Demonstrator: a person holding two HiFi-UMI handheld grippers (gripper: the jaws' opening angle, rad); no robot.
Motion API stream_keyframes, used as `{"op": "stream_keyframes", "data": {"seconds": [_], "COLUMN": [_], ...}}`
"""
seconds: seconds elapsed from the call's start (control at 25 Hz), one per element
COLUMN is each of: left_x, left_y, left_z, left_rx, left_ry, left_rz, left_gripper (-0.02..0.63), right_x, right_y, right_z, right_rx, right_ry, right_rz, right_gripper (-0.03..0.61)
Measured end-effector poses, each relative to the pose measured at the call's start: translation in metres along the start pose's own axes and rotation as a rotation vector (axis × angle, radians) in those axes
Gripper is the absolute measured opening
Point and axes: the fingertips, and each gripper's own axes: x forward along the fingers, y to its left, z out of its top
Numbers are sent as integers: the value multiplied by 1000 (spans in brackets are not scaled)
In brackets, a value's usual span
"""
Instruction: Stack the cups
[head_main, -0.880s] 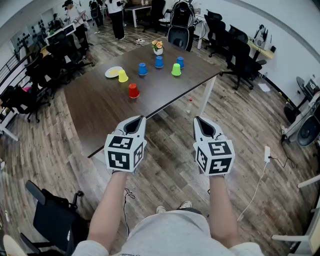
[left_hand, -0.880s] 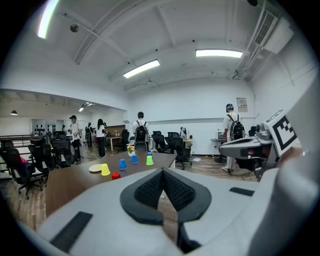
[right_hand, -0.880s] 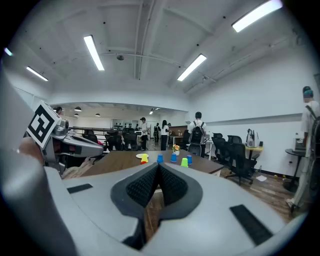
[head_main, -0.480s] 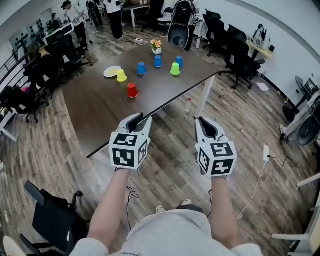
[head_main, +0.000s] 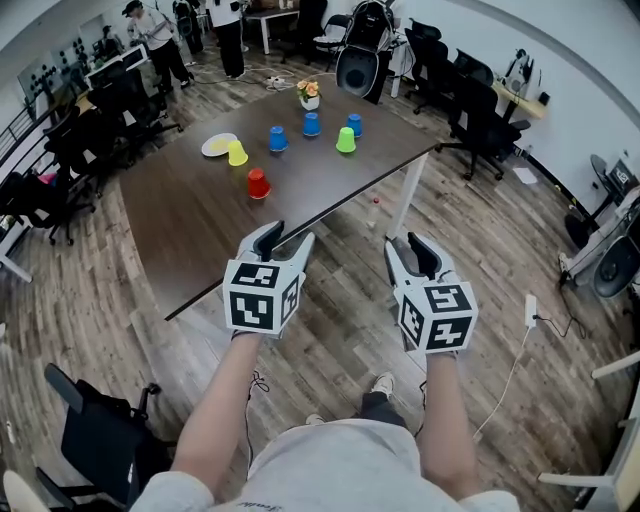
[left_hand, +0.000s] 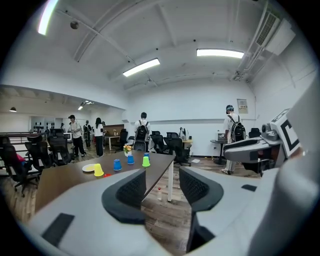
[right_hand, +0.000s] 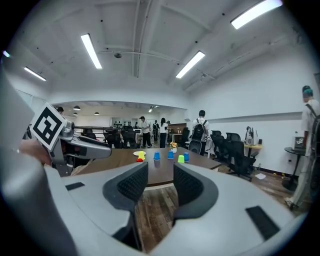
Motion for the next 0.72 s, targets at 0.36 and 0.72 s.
{"op": "stream_keyframes", "data": {"seconds": [0.36, 0.72], "left_x": [56, 136], "left_y": [-9, -26], "left_z": [4, 31], "left_rx": [-24, -48], "left_ry": [8, 0], "left_rz": [66, 192], "left_gripper": [280, 305], "right_x": [39, 99], "right_y": [-59, -143], "right_z": [-6, 2], "right_rx": [20, 3], "right_ry": [-7, -11], "right_rz": [54, 181], "right_gripper": [196, 219]}}
